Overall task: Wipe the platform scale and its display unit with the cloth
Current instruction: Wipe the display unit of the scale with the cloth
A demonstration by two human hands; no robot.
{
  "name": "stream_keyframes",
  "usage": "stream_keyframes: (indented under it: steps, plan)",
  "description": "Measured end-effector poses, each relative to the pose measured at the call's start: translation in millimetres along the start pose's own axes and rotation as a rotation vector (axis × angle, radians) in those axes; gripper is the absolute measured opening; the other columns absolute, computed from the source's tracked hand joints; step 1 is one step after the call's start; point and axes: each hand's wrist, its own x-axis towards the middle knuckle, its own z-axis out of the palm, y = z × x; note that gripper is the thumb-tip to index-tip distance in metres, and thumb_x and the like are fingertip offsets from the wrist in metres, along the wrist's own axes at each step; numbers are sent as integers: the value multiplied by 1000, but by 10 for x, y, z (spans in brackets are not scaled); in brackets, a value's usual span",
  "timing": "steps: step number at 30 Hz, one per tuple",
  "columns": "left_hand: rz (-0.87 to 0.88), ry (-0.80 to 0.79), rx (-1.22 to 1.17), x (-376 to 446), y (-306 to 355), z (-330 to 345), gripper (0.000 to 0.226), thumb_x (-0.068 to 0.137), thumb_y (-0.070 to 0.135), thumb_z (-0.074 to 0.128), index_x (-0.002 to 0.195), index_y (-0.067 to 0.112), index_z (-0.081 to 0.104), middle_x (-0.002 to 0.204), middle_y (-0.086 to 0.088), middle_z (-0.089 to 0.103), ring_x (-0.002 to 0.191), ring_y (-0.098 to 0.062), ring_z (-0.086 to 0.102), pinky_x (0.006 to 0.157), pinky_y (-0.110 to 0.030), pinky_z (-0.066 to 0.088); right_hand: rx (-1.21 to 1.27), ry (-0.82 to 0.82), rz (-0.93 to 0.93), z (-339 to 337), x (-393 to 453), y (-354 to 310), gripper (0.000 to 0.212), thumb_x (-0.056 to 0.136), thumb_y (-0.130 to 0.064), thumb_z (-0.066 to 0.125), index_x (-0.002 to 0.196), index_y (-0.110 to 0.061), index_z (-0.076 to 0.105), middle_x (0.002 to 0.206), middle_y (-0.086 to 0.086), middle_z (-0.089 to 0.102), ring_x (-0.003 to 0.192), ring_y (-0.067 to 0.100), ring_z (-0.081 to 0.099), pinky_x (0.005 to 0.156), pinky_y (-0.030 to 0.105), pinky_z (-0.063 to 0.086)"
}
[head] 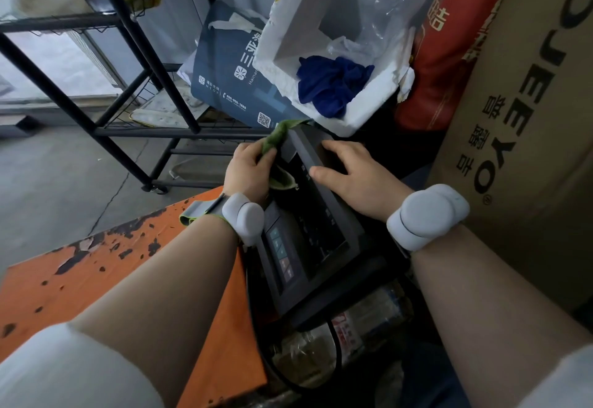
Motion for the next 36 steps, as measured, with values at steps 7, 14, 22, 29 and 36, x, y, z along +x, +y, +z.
stream_keyframes:
  steps: [7,14,22,29,36]
  plan:
    - [107,-45,-57,2,95,-3,35,96,14,48,131,15,54,128,-7,50,116,-13,47,84,-7,26,-1,-6,4,-1,-2,0,64,91,-43,51,146,-21,27,153,2,21,141,20,23,116,33,19]
    - [-16,-94,-5,-24,-153,-93,34,97,16,47,130,17,55,124,-9,53,118,-23,49,89,-16,31,3,4,-1,1,-10,-6,63,91,-42,52,146,-20,28,153,3,22,141,20,22,117,34,18]
    - [122,-35,-19,-236,-207,-57,35,94,6,49,128,13,57,129,-4,53,121,-17,47,89,-7,27,22,0,8,6,-9,10,64,91,-44,51,146,-21,27,153,2,21,141,21,24,117,38,20]
    - [-114,-113,119,-336,-397,-74,41,99,19,40,138,29,44,135,-1,55,124,-23,50,88,-22,36,28,15,10,15,-3,1,63,91,-43,52,145,-21,28,153,2,22,141,21,23,117,36,19]
    - [42,-71,43,-364,-208,-41,49,97,12,42,142,32,39,149,15,36,138,-7,33,102,-9,22,26,14,17,22,-13,-7,63,91,-43,52,145,-22,29,153,0,22,141,20,25,116,36,21]
